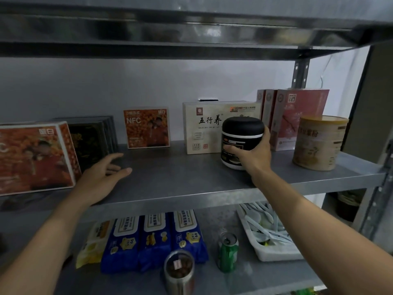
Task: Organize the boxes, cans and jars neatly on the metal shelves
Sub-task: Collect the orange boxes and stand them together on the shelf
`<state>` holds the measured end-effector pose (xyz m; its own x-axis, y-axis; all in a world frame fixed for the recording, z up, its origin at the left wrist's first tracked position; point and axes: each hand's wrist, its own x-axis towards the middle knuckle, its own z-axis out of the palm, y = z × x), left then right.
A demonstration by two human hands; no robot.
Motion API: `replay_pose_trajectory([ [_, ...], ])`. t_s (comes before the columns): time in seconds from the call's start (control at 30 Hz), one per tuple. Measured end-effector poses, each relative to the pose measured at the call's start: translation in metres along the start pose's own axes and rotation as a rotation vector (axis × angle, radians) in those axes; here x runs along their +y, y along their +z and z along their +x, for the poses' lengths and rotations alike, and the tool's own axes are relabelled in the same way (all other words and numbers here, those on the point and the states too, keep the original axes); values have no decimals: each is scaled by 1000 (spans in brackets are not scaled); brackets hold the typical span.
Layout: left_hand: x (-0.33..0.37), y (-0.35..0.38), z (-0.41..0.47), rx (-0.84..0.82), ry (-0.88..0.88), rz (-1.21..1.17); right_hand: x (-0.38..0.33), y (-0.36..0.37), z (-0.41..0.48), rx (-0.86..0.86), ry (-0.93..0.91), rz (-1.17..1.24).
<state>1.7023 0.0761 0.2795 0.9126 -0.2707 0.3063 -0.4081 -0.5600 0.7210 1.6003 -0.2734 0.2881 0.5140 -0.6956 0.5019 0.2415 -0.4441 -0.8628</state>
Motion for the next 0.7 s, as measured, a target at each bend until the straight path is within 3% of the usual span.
replay_pose_trajectory([
  [0.27, 0, -1, -1, -5, -1, -1, -1, 3, -8, 20, 29, -98],
  [0.33, 1, -2, -2, -8, 0, 6, -5, 6, -18, 59, -1, -214],
  [0.43, 4, -4, -6, 11, 17, 29, -20, 17, -41, 170, -225, -475],
  [0.5, 6, -7, -13, 42, 36, 8, -32, 28, -57, 177, -408, -471],
  [0.6, 8, -14, -28, 77, 50, -33, -47, 48, -74, 4, -542, -414],
  [0.7, 4, -26, -44, 104, 57, -3, -68, 71, -93, -391, -449, -289],
])
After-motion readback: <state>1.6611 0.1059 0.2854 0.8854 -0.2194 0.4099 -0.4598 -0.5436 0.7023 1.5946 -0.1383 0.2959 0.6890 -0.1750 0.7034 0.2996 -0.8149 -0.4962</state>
